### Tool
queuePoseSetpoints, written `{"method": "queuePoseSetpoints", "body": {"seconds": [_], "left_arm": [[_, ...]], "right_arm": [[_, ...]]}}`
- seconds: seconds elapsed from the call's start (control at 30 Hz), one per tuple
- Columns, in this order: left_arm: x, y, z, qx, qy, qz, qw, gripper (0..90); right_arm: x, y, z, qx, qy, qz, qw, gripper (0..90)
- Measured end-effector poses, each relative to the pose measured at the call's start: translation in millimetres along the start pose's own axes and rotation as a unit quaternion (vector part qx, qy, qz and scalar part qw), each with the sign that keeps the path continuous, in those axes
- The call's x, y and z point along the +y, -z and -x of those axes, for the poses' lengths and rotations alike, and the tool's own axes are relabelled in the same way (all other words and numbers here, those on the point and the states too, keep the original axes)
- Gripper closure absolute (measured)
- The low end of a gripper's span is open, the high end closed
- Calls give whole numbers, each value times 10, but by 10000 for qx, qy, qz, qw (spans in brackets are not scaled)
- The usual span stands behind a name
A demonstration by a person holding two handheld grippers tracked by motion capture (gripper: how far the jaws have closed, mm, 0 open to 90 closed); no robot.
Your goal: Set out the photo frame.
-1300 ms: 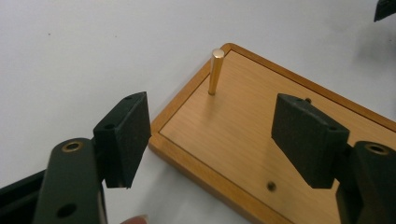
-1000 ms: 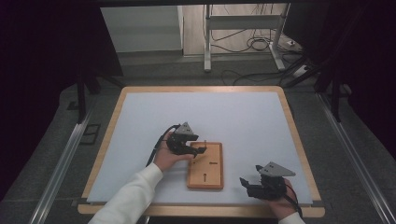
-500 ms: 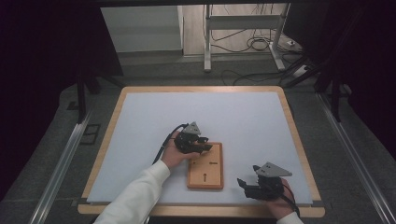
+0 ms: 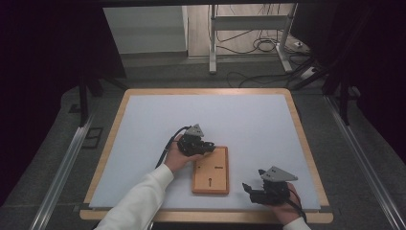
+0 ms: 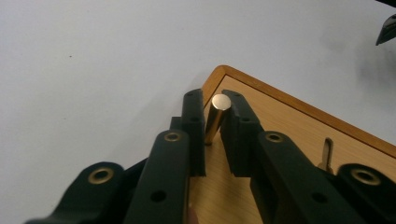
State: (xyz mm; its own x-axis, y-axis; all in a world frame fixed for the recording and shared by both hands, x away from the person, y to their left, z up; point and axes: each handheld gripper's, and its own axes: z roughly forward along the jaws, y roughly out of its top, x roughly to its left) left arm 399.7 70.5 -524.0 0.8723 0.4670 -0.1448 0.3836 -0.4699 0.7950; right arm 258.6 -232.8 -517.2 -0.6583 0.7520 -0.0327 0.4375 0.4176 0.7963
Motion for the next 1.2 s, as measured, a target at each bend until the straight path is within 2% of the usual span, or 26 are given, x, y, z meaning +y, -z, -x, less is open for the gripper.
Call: {"method": "queuePoseSetpoints", "body": {"seconds": [0.23,0.53,0.73,0.93,1.07,1.2], "left_arm": [[1,0,2,18,7,-16,10000,818],[4,0,2,-4,114,-16,9999,828],[14,7,-20,-57,160,-97,9998,826],[37,5,-55,-188,255,-191,9993,822],[45,4,-71,-249,295,-218,9990,819],[48,4,-92,-315,345,-237,9986,819]], "right_arm": [[-2,6,7,-24,22,7,10000,212],[6,6,-7,-16,50,4,10000,209],[29,-2,-60,-47,166,-53,9998,162],[83,-19,-201,58,483,-107,9988,126],[123,-44,-319,-64,806,-133,9966,94],[167,-76,-415,-63,979,-134,9951,89]]}}
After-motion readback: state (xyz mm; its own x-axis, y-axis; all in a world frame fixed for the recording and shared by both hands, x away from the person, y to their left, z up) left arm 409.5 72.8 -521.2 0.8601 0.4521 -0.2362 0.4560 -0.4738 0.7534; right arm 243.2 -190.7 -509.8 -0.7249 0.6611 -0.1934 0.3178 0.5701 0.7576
